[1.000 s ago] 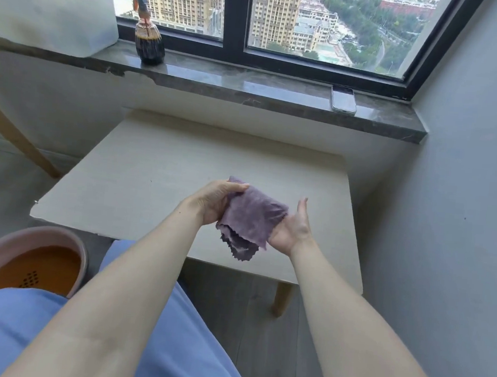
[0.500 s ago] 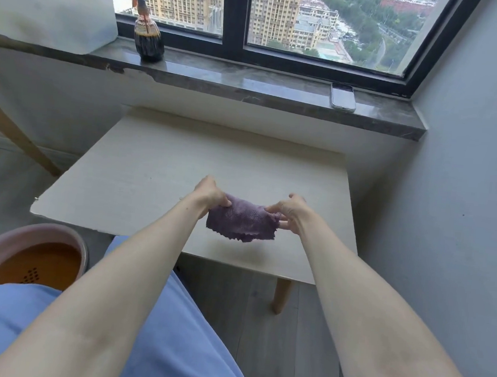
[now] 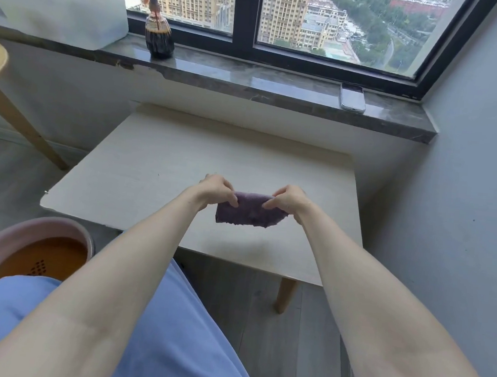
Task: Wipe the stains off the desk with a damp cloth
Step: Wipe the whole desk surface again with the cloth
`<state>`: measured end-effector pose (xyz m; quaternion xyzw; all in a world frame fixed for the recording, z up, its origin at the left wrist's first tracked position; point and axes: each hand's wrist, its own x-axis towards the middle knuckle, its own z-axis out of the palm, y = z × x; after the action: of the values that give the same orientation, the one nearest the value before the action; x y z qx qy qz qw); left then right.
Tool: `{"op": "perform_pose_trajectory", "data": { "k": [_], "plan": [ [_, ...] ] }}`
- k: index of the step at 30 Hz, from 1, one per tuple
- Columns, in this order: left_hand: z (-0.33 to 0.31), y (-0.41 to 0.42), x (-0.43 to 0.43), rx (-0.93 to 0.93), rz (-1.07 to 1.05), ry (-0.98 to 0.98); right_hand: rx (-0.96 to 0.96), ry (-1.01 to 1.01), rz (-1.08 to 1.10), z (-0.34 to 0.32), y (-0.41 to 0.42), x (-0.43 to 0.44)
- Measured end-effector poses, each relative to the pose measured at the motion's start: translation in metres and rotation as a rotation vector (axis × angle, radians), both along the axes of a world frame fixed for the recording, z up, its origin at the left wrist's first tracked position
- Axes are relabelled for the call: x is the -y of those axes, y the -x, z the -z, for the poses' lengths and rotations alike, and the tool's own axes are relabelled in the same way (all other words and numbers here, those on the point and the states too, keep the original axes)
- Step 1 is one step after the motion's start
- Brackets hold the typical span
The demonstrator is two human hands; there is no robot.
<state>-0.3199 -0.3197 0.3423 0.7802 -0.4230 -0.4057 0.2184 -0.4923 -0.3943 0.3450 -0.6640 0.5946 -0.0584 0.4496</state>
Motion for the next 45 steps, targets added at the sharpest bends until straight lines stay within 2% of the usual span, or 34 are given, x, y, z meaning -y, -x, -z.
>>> {"op": "perform_pose_trajectory", "data": {
  "k": [4, 6, 7, 12, 13, 15, 16, 18, 20, 22, 23, 25, 26, 28, 31, 32, 35, 38, 39, 42, 45],
  "plan": [
    [-0.001, -0.009, -0.007, -0.468, -0.094, 0.042, 0.186, -0.117, 0.143, 0.004, 0.005, 0.007],
    [0.005, -0.008, -0.008, -0.583, -0.067, 0.061, 0.223, -0.141, 0.185, 0.01, 0.001, 0.008],
    [0.007, -0.005, -0.008, -0.582, -0.056, 0.067, 0.211, -0.118, 0.191, 0.015, -0.001, 0.008],
    [0.035, 0.003, 0.005, -0.298, -0.235, 0.189, 0.063, 0.074, 0.168, 0.034, -0.014, 0.004],
    [0.037, 0.005, 0.007, -0.145, -0.238, 0.206, 0.075, 0.07, 0.19, 0.036, -0.017, 0.003],
    [0.037, 0.013, 0.008, 0.301, -0.149, 0.206, 0.101, 0.028, 0.217, 0.04, -0.027, 0.001],
    [0.038, 0.017, 0.008, 0.466, -0.097, 0.231, 0.123, -0.017, 0.224, 0.042, -0.032, 0.0],
    [0.04, 0.022, 0.011, 0.558, -0.057, 0.289, 0.232, -0.131, 0.248, 0.041, -0.041, -0.005],
    [0.046, 0.022, 0.019, 0.407, -0.045, 0.28, 0.419, -0.263, 0.285, 0.036, -0.047, -0.009],
    [0.051, 0.02, 0.022, -0.017, -0.049, 0.262, 0.555, -0.344, 0.338, 0.038, -0.049, -0.006],
    [0.053, 0.018, 0.02, -0.195, -0.059, 0.272, 0.573, -0.373, 0.336, 0.039, -0.046, -0.003],
    [0.061, 0.014, 0.017, -0.316, -0.042, 0.286, 0.553, -0.447, 0.257, 0.041, -0.038, 0.003],
    [0.061, 0.013, 0.013, -0.34, -0.037, 0.293, 0.534, -0.459, 0.216, 0.043, -0.033, 0.004],
    [0.06, 0.013, 0.011, -0.269, -0.04, 0.266, 0.396, -0.343, 0.168, 0.043, -0.023, 0.004],
    [0.054, 0.021, 0.014, 0.098, 0.02, 0.303, 0.072, -0.019, 0.246, 0.047, -0.006, 0.004],
    [0.054, 0.025, 0.015, 0.218, 0.043, 0.323, 0.007, 0.022, 0.257, 0.051, 0.0, 0.005],
    [0.061, 0.048, 0.01, 0.397, 0.187, 0.336, -0.195, 0.024, 0.172, 0.064, 0.014, 0.001],
    [0.08, 0.072, -0.012, 0.588, 0.619, 0.204, -0.452, -0.009, 0.053, 0.074, 0.026, -0.016],
    [0.087, 0.075, -0.02, 0.625, 0.682, 0.178, -0.491, -0.012, 0.044, 0.075, 0.031, -0.022],
    [0.093, 0.079, -0.023, 0.628, 0.646, 0.201, -0.523, -0.03, 0.105, 0.078, 0.048, -0.034],
    [0.094, 0.088, -0.021, 0.659, 0.711, 0.228, -0.533, -0.024, 0.176, 0.085, 0.062, -0.042]
  ]
}}
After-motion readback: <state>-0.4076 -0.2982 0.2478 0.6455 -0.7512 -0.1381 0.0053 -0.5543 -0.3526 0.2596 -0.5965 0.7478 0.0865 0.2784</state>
